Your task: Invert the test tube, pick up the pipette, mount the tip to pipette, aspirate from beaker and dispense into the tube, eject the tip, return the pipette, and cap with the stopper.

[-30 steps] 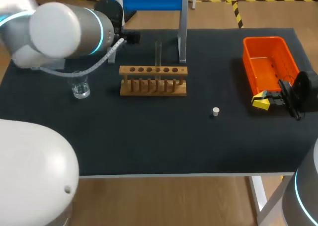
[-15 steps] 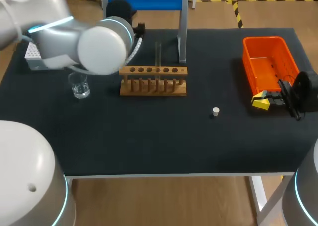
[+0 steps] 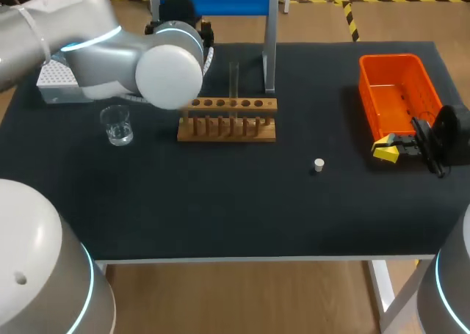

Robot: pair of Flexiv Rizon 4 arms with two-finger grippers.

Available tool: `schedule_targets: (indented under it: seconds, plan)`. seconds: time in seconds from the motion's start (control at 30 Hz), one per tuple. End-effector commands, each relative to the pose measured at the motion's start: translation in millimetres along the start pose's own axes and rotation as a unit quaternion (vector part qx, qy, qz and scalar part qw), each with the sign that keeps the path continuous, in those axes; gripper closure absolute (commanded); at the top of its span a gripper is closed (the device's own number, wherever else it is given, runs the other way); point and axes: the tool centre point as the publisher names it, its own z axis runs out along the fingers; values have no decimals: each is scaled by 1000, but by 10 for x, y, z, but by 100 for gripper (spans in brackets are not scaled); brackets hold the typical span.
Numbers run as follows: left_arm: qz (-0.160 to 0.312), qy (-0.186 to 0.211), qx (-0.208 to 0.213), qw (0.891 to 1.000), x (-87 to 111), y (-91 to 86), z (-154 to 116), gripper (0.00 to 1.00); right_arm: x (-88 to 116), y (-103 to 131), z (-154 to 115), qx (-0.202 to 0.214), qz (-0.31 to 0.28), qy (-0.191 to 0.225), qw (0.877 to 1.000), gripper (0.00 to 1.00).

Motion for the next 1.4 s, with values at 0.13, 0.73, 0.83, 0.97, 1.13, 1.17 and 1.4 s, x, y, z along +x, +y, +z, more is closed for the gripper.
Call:
schedule_targets:
  seconds: [0.13,0.73,0.83,0.97,1.13,1.17,1.4]
  plan:
    - [-4,5,4,1000,-5,-95,259,0,10,-1,-6,0,-1,0,1000,100]
    - [-9,9,5,1000,-9,-147,592,24,10,-1,-6,0,-1,0,1000,100]
    - [-8,9,6,1000,-17,-163,627,24,10,-1,-6,0,-1,0,1000,100]
    - [-8,9,8,1000,-25,-182,674,24,10,-1,-6,0,-1,0,1000,100]
    - [-8,10,9,1000,-30,-195,723,22,10,-1,-6,0,-1,0,1000,100]
    - [-8,10,10,1000,-34,-197,732,22,10,-1,-6,0,-1,0,1000,100]
    - [-9,9,13,1000,-72,-213,788,15,10,-1,-6,0,-1,0,1000,100]
